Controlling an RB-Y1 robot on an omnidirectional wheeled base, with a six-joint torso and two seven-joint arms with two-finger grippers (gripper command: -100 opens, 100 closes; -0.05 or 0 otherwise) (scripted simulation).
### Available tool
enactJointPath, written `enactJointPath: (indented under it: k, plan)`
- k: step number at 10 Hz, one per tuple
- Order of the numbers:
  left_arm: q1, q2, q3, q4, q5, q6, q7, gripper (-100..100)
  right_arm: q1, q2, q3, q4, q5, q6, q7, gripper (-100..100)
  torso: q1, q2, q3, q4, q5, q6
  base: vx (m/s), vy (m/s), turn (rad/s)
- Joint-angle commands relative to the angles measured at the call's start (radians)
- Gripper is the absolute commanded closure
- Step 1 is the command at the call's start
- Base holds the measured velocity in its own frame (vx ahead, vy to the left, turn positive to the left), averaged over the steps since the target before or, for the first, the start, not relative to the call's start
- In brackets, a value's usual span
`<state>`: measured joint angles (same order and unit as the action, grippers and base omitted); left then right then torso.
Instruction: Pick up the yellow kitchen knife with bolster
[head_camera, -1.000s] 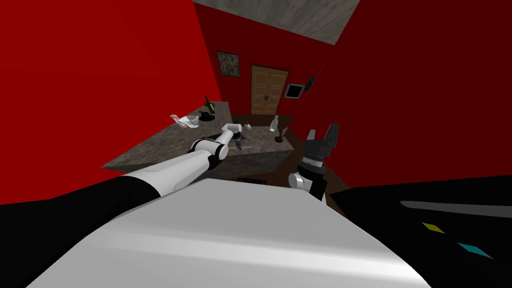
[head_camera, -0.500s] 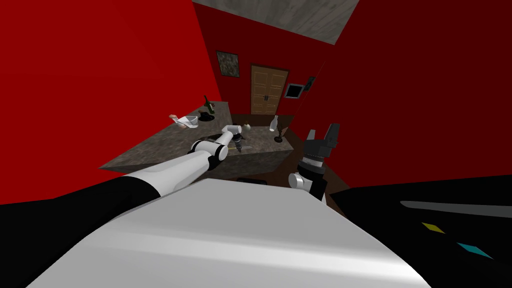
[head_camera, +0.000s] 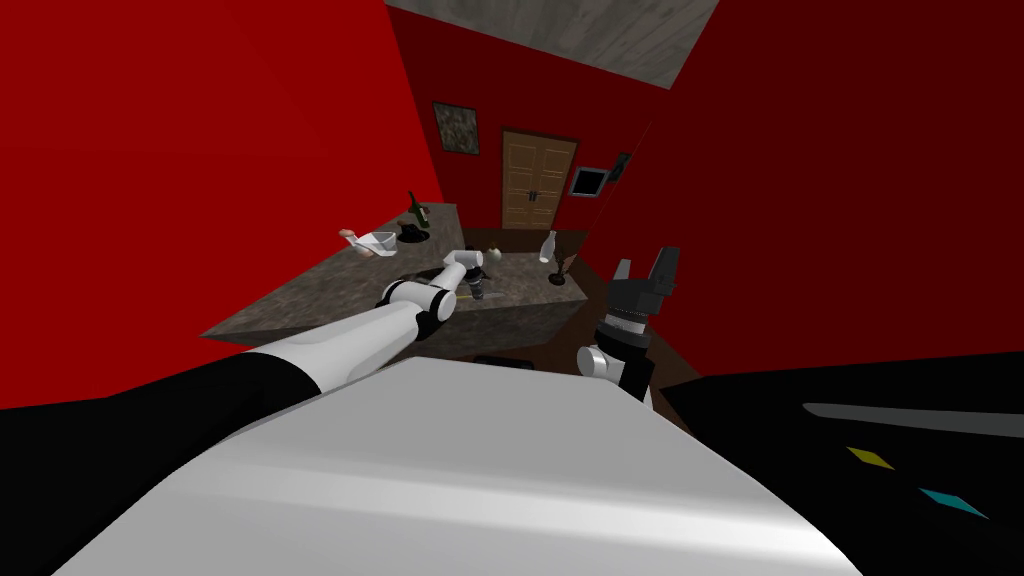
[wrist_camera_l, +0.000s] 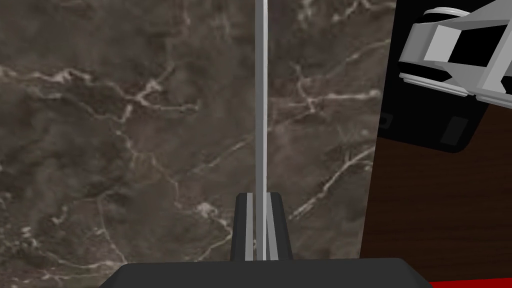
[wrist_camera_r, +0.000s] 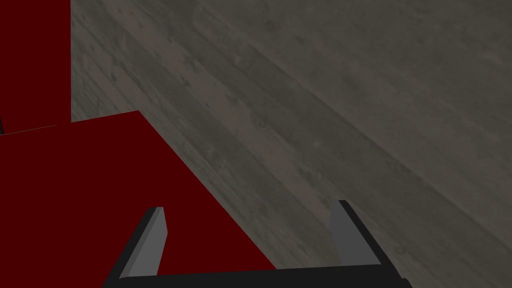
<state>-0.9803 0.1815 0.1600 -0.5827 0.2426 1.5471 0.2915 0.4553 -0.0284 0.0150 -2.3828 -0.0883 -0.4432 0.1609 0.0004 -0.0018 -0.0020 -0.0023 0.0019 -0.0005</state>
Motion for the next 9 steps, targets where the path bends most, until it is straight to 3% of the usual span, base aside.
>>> enactJointPath:
  k: [1, 2, 7, 8, 9]
  plan:
    - [0.000, 0.000, 0.000, 0.000, 0.000, 0.000, 0.000, 0, 0.000, 0.000, 0.000, 0.000, 0.000, 0.000, 0.000, 0, 0.000, 0.000, 0.000, 0.000, 0.000, 0.000, 0.000, 0.000, 0.000]
    - [0.019, -0.010, -0.005, -0.005, -0.006, -0.031, -0.001, 100, 0.000, 0.000, 0.000, 0.000, 0.000, 0.000, 0.000, 0, 0.000, 0.000, 0.000, 0.000, 0.000, 0.000, 0.000, 0.000, 0.000]
    - [-0.014, 0.000, -0.001, -0.024, 0.000, 0.026, 0.009, 100, 0.000, 0.000, 0.000, 0.000, 0.000, 0.000, 0.000, 0, 0.002, -0.006, -0.005, -0.004, 0.002, 0.000, -0.004, 0.006, 0.002]
    - [-0.014, 0.000, -0.002, -0.011, -0.001, 0.009, 0.005, 100, 0.000, 0.000, 0.000, 0.000, 0.000, 0.000, 0.000, 0, 0.002, -0.007, -0.006, -0.005, 0.002, 0.000, -0.001, 0.005, 0.001]
    - [-0.015, 0.000, -0.002, -0.013, -0.001, 0.012, 0.006, 0, 0.000, 0.000, 0.000, 0.000, 0.000, 0.000, 0.000, 0, 0.002, -0.007, -0.006, -0.005, 0.002, 0.000, 0.000, 0.000, 0.000]
